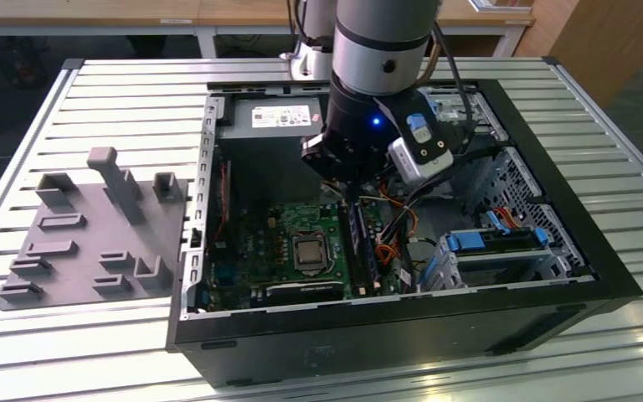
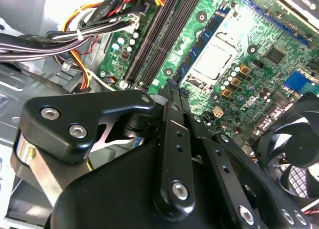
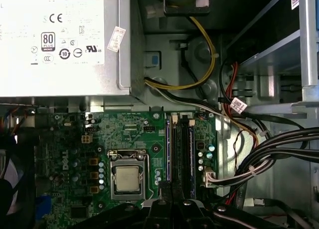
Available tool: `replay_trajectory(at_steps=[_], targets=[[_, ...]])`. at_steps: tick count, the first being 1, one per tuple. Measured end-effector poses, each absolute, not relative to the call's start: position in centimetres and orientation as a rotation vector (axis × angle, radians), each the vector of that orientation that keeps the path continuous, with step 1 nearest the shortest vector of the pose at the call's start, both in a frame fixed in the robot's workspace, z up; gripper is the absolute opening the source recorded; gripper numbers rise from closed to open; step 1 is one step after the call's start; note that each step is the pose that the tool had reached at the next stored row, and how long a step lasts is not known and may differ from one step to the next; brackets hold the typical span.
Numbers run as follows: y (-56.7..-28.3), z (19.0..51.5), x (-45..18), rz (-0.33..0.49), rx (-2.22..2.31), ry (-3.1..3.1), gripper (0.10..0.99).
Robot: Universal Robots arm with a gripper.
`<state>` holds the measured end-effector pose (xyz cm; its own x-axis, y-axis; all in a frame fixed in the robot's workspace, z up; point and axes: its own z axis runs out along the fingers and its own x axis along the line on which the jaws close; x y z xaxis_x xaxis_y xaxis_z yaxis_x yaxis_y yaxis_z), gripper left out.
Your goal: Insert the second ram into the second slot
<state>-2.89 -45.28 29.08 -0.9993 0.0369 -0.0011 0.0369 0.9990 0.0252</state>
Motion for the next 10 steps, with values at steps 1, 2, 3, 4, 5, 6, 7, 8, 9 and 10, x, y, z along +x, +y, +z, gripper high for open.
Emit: replay_trajectory(at_steps=[1,2,3,4,5,6,7,8,9,10], targets=[[-45.32,29.07,-2.89,0.04,0.058,3.139,0.114],[-45.39,29.07,-2.88,0.04,0.058,3.139,0.114],[-45.52,29.07,-2.88,0.04,0.058,3.139,0.114],[-45.68,29.06,-2.89,0.04,0.058,3.139,0.114],[-45.8,29.06,-2.89,0.04,0.058,3.139,0.114],[-45.91,29.04,-2.89,0.04,0.058,3.139,0.114],[-46.03,29.03,-2.89,0.04,0.058,3.139,0.114],[-46.09,28.99,-2.89,0.041,0.058,3.139,0.114],[-46.12,28.91,-2.89,0.042,0.058,3.14,0.114],[-46.14,28.78,-2.89,0.042,0.056,3.141,0.114]])
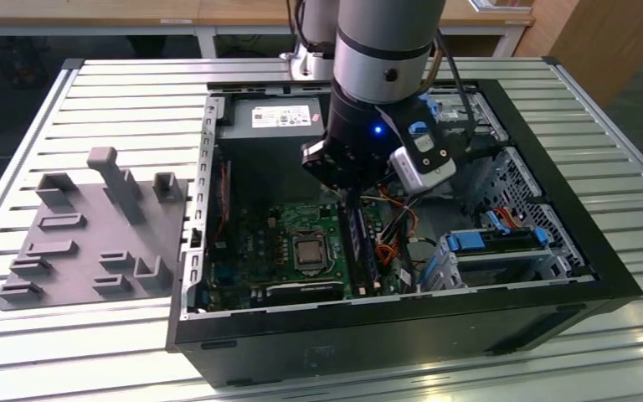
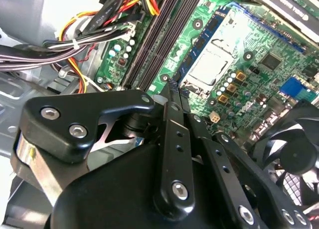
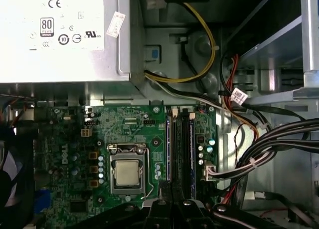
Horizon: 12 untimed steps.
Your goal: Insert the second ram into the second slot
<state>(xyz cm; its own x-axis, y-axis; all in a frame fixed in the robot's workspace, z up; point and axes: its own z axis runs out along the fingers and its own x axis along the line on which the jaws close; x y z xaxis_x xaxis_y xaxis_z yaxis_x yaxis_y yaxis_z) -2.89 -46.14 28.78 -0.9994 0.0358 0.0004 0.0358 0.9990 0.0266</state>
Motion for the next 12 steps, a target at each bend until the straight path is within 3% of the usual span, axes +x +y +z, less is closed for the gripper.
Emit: replay_trajectory(at_steps=[12], targets=[[-46.16,27.87,-2.88,0.053,0.038,3.145,0.114]])
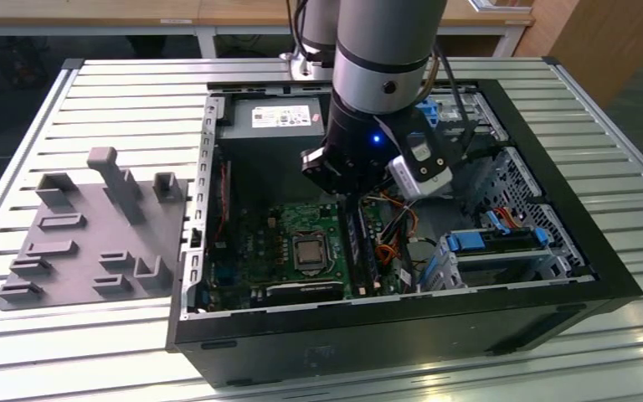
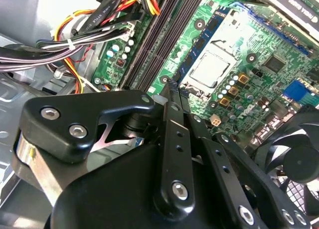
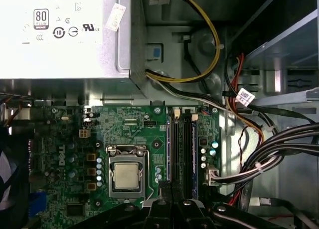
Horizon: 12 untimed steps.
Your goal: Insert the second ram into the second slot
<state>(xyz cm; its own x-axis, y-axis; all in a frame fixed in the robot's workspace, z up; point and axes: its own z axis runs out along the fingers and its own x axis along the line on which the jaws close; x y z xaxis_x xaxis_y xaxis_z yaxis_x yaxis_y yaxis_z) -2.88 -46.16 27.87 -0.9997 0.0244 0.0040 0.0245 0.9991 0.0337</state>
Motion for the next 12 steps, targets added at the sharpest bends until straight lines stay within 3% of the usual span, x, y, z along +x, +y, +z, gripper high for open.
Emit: replay_trajectory(at_steps=[12], targets=[[-46.19,26.87,-2.65,-0.065,-0.041,-3.131,0.114]])
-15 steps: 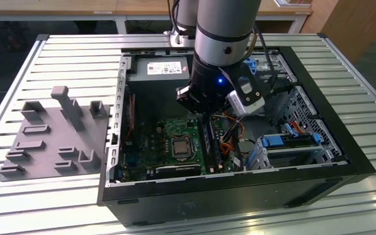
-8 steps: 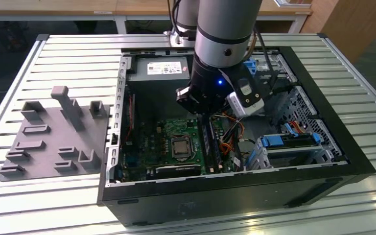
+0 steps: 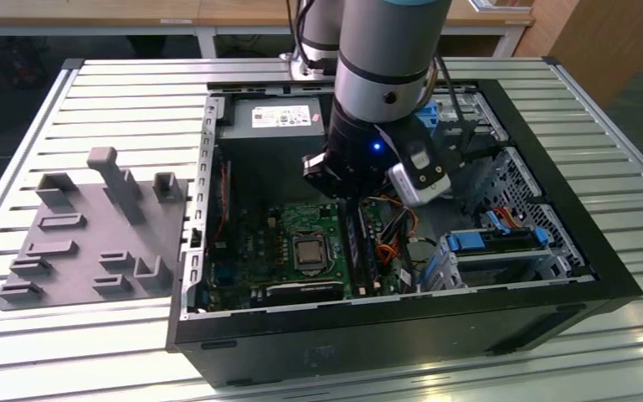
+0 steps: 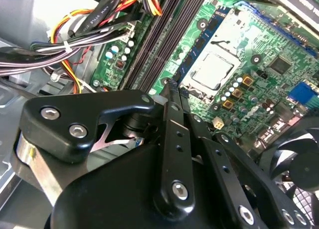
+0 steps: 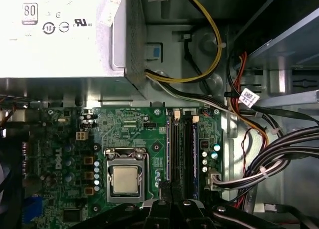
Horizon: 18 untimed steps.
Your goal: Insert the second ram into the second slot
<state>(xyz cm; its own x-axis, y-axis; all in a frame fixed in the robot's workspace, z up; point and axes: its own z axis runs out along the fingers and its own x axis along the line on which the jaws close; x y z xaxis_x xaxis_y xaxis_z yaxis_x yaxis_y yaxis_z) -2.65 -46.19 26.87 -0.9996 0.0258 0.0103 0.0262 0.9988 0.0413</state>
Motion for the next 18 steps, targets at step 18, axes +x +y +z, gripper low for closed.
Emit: replay_trajectory(at_steps=[18], targets=[[-46.6,25.2,-2.3,-0.08,-0.073,-3.129,0.114]])
